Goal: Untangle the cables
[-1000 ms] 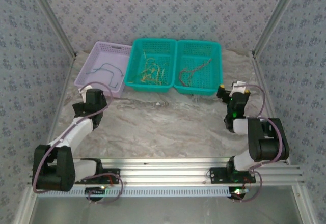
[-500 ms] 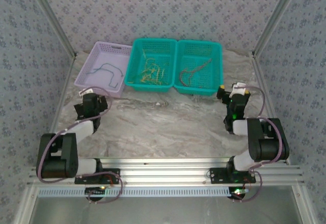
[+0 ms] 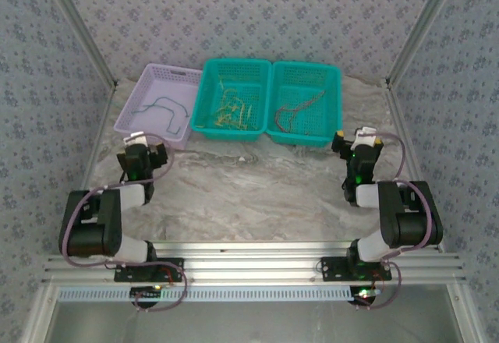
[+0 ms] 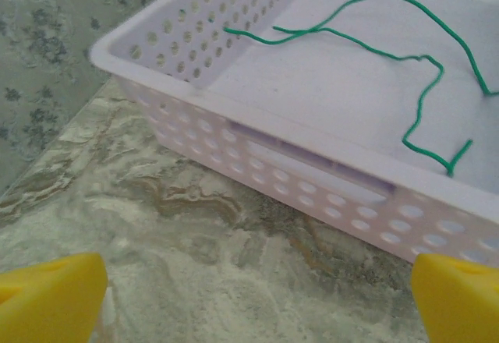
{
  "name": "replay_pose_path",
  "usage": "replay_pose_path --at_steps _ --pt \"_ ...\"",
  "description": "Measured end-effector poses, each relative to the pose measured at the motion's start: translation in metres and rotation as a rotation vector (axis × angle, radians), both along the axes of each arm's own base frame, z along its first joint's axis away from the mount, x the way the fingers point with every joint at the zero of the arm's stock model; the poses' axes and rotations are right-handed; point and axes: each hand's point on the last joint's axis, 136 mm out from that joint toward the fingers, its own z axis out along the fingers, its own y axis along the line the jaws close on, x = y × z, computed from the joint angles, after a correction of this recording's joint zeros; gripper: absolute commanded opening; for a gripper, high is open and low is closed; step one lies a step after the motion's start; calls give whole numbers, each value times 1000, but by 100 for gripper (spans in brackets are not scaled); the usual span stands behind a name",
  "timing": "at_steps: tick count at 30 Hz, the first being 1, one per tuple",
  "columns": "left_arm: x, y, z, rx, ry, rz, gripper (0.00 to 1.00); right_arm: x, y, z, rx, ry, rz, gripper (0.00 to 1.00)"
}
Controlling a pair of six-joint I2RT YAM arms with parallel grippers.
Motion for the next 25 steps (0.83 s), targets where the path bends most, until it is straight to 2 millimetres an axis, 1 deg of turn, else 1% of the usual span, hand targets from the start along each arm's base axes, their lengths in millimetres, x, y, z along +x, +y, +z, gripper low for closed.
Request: replay_pose_path --at_steps 2,4,12,25 --pt "3 -12 -14 8 28 -42 100 0 0 0 -1 0 -1 100" --pt "2 -14 -21 7 42 -55 100 0 0 0 -2 0 -1 100" --pt "7 -11 -9 6 -11 -46 100 1 0 0 0 3 6 100" --pt "8 -10 -9 6 -15 -46 100 1 1 0 1 5 7 100"
